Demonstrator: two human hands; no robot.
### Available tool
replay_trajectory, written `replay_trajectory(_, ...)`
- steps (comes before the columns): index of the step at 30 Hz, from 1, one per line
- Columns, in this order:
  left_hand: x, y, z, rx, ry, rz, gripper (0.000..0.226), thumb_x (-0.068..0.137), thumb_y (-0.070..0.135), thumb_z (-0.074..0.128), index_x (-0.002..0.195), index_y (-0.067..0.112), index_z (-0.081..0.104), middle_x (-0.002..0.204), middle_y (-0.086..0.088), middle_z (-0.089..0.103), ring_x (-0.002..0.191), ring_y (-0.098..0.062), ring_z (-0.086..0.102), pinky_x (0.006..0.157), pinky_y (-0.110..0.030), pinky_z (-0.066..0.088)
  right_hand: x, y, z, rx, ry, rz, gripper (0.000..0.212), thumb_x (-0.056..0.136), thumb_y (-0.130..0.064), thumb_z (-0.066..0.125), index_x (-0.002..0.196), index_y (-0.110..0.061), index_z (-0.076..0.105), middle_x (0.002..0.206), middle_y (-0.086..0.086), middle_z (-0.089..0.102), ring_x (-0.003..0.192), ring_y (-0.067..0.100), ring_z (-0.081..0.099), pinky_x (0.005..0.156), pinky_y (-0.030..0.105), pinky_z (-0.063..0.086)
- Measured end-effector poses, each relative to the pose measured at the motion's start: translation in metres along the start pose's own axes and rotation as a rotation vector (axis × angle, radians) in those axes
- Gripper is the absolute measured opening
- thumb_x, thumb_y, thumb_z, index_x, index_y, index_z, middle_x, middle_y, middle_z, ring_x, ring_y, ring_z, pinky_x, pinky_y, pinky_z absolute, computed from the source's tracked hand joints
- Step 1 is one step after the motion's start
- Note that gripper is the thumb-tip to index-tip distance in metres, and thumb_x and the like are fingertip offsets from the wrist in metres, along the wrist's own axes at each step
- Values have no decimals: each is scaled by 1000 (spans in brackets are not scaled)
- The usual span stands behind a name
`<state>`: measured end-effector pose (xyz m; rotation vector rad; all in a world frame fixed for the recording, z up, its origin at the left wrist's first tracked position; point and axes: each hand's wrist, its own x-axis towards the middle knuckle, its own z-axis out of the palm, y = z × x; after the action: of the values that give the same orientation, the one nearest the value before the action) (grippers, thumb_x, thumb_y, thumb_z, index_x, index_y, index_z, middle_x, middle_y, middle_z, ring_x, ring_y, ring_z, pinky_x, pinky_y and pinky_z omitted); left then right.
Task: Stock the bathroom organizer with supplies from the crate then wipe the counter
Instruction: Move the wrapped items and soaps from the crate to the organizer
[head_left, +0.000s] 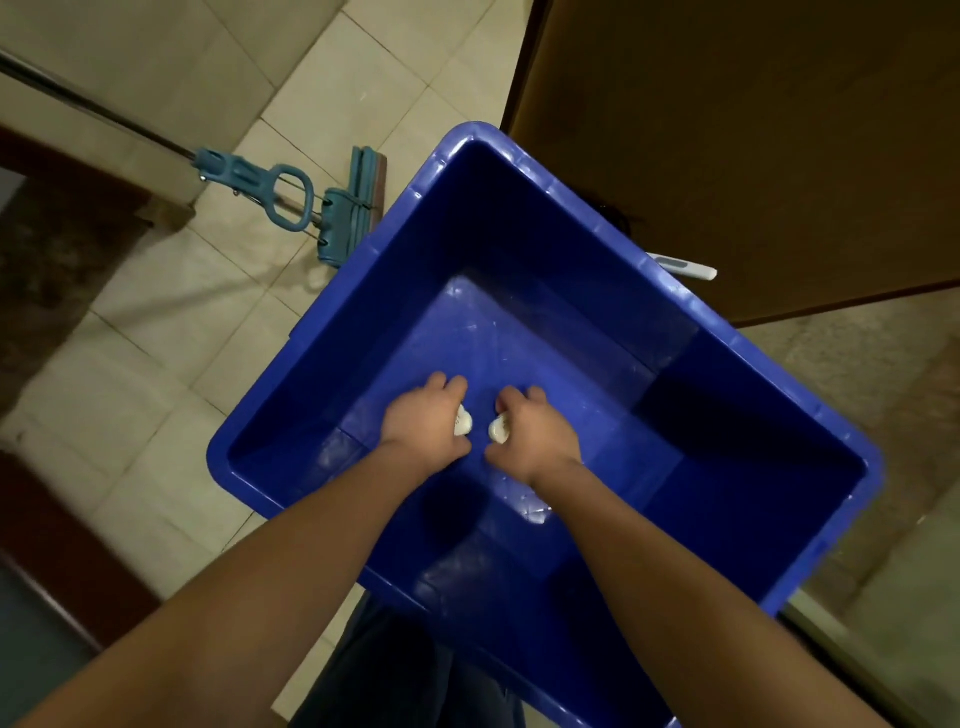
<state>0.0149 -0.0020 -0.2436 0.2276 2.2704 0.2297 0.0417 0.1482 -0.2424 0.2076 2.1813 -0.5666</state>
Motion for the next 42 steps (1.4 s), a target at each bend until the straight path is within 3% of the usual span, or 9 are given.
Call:
replay_trajectory(8,-8,1,-8,-137,-103,28,22,96,21,49,115,21,59,121,-4,60,107,-28,57,88,-36,48,-33,9,-13,197,-86,105,30,81,-18,61,110,-18,53,112,4,54,92,27,57,69,30,44)
replay_trajectory(12,-25,15,-15,-199,-133,33,27,101,31,39,124,20,49,119,-4,62,103,-27,58,84,-35,48,-57,7,-24,301,-61,147,18,85,-11,52,101,-19,53,98,3,61,86,25,57,68,30,44)
replay_trajectory(16,-41,35,-28,-191,-175,28,28,103,36,30,119,20,47,112,-2,64,97,-27,59,81,-35,48,-88,3,-38,512,-16,221,17,86,-9,48,98,-21,52,90,4,62,80,28,62,73,37,53)
replay_trajectory(20,-58,56,-43,-375,-226,23,24,101,35,29,106,22,49,99,2,67,95,-26,62,88,-43,50,-120,2,-61,694,33,242,38,91,-6,39,121,-17,61,97,5,61,79,27,61,70,37,52)
replay_trajectory(23,-71,73,-58,-558,-238,41,20,97,24,32,93,25,52,82,3,69,79,-22,59,71,-33,48,-145,5,-78,801,76,288,38,89,-4,43,122,-13,60,93,6,60,77,24,58,64,32,51)
replay_trajectory(28,-93,109,-87,-624,-240,87,29,95,8,31,89,22,55,79,0,61,60,-14,52,44,-18,37,-192,15,-101,959,168,320,38,77,6,63,109,-15,57,88,4,55,69,16,52,56,27,47)
replay_trajectory(35,-127,172,-119,-657,-323,156,17,96,18,37,95,19,54,75,-2,48,58,-13,41,48,-21,29,-254,37,-116,1009,324,372,34,80,3,54,112,-9,55,80,6,53,62,16,52,51,27,45)
replay_trajectory(39,-146,208,-130,-465,-487,374,19,83,19,58,72,26,44,67,3,40,58,-11,35,45,-22,27,-290,53,-112,1042,401,408,27,83,-8,56,107,-14,44,75,6,56,53,15,54,45,25,42)
replay_trajectory(42,-156,234,-126,-247,-478,447,27,78,18,68,97,27,50,90,2,53,68,-9,47,47,-18,38,-321,69,-104,1042,485,448,29,81,-14,60,100,-18,38,81,8,59,53,17,56,45,27,42)
